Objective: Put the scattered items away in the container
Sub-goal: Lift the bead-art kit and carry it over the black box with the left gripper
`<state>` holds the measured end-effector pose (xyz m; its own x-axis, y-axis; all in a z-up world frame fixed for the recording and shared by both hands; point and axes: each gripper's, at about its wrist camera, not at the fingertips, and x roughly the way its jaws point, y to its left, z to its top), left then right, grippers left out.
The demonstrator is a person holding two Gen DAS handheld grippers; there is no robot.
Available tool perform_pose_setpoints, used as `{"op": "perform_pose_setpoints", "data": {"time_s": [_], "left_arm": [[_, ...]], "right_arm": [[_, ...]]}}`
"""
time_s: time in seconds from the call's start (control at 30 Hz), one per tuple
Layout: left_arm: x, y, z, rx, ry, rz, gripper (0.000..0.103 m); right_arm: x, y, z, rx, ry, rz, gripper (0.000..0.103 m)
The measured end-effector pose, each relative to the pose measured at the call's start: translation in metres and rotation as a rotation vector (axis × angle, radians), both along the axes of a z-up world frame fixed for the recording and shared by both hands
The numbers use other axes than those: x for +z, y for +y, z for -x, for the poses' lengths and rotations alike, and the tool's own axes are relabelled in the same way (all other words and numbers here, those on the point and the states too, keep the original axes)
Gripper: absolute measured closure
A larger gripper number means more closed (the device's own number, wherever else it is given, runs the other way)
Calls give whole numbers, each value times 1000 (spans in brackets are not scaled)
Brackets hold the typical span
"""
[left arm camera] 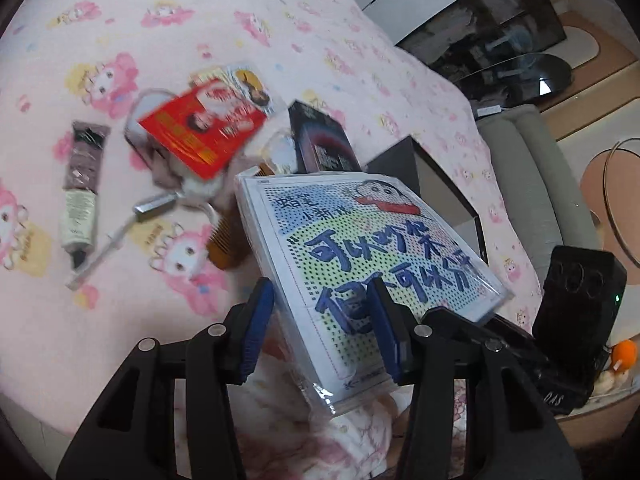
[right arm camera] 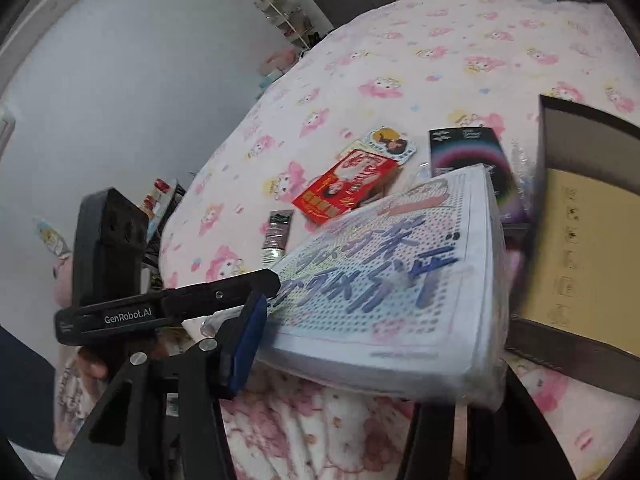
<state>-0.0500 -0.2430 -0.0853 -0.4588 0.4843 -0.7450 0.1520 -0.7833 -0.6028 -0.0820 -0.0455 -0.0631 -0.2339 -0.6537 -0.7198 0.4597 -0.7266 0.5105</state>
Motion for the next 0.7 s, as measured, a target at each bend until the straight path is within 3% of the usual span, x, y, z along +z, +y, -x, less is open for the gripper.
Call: {"op": "perform_pose_setpoints", "data": {"time_s": [0.1,0.27,0.47,0.7], "left_arm": [[-6,14,3,-8,-10,-16,59],[7,34,1,-34,13,-6,59],[19,65,14,-77,36,50,59],[28,96,21,-116,74,24,59]], "right_arm": [[-2,17,-2,-18,-21,0,55],[12,37,-6,-28,30,-4,59],[18,65,3,-84,35,42,59],[27,92,-3,-100,77,57,59]]}}
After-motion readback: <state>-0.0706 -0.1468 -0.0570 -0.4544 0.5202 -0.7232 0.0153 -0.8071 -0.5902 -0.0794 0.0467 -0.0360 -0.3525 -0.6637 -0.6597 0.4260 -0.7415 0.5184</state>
